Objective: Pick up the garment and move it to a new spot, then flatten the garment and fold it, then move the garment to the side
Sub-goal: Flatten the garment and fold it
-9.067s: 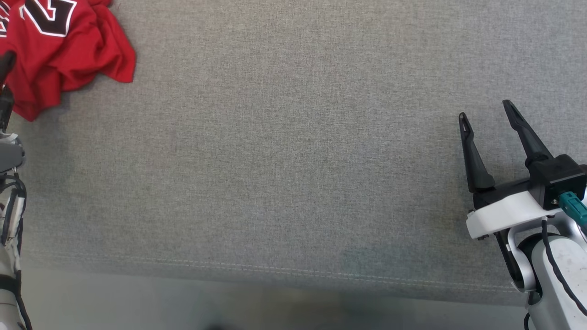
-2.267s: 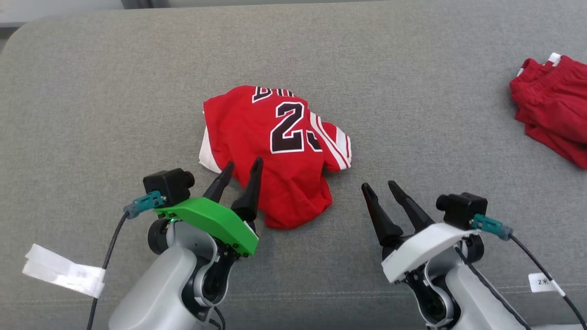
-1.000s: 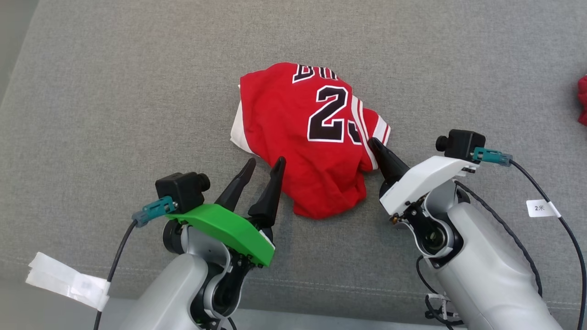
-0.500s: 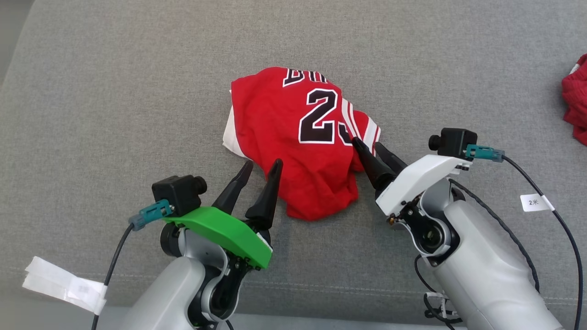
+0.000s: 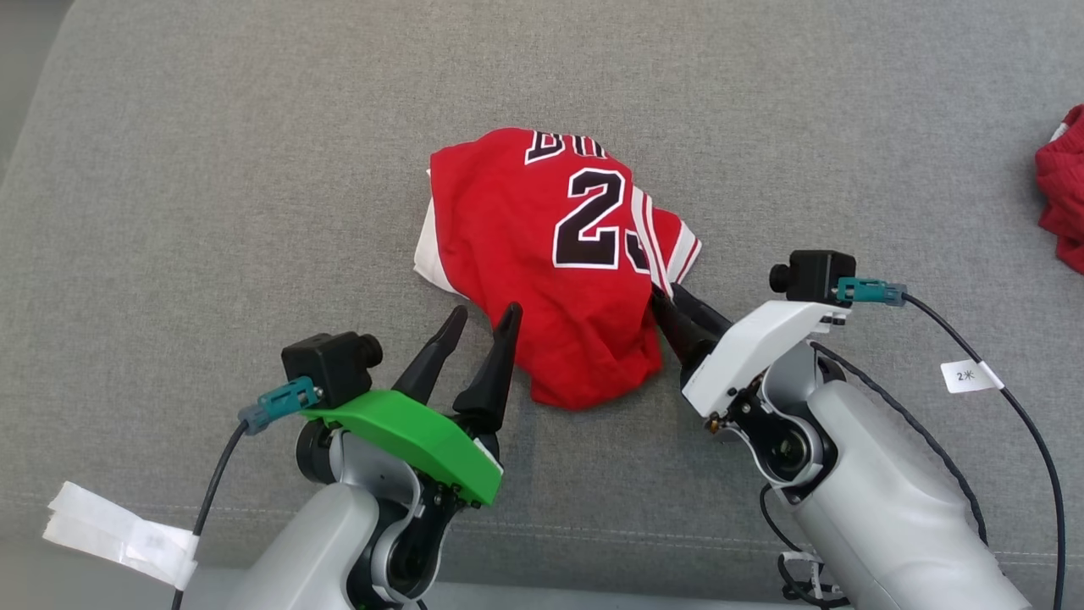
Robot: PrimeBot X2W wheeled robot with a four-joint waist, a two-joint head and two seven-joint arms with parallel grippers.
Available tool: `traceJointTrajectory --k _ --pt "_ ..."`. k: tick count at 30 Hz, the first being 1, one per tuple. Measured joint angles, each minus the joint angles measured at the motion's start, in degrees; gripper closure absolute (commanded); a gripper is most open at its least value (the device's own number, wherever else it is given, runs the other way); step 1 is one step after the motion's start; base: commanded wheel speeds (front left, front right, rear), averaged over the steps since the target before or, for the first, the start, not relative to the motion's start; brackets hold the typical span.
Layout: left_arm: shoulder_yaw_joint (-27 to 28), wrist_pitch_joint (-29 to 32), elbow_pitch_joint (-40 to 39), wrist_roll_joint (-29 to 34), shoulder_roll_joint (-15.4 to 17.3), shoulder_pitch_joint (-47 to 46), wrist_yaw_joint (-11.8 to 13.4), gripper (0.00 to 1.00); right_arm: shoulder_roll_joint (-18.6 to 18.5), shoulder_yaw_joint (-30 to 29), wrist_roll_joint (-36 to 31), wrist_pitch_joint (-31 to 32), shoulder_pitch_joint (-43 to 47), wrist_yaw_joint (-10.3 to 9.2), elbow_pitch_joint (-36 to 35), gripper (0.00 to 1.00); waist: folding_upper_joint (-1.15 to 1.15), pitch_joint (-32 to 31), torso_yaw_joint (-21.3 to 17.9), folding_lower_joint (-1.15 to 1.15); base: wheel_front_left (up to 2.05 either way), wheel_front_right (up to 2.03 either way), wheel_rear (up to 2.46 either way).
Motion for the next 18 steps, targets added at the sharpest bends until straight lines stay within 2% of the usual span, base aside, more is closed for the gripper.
traceJointTrajectory --k 10,15,18 --pt "0.56 0.2 -0.01 0.42 0.0 0.2 0.01 0.0 -0.02 -1.72 0.41 -0.6 -2.47 0.99 -1.24 1.0 0.0 -0.6 -0.18 0.0 0.0 0.0 0.0" --pt "0.73 0.2 0.59 0.64 0.05 1.05 0.01 0.0 -0.04 -4.41 4.78 -0.43 -5.21 1.52 -4.22 1.0 0.0 -1.78 -0.4 0.0 0.0 0.0 0.0" --pt "0.38 0.2 0.86 0.88 0.0 1.58 0.01 0.0 -0.14 -4.39 8.59 2.14 -6.53 1.9 -6.83 1.0 0.0 -2.82 -0.48 0.0 0.0 0.0 0.0"
